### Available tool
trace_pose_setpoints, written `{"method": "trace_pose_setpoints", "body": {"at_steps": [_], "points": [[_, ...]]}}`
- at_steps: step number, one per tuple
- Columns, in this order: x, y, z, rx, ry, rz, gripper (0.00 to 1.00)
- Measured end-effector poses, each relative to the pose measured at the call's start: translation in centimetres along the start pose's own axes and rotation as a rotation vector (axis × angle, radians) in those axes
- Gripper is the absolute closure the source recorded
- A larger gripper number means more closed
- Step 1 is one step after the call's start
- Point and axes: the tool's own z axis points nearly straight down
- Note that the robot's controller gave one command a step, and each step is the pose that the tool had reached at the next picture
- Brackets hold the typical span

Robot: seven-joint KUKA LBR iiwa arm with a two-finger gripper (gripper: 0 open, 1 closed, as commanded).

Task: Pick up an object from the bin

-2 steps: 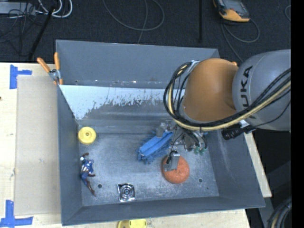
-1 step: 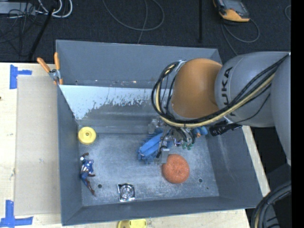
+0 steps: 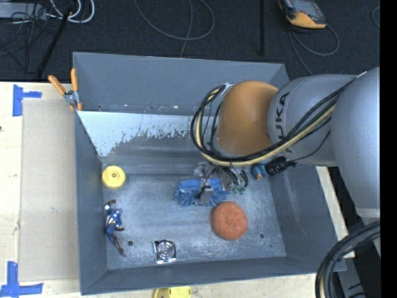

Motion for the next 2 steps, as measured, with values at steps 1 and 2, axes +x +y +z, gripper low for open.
{"method": "trace_pose_setpoints", "body": {"at_steps": [1,2], "points": [[0.0,-0.03,0.0,0.0,0.0,0.002,1.0],[0.0,-0.05,0.0,0.0,0.0,0.003,1.0]]}}
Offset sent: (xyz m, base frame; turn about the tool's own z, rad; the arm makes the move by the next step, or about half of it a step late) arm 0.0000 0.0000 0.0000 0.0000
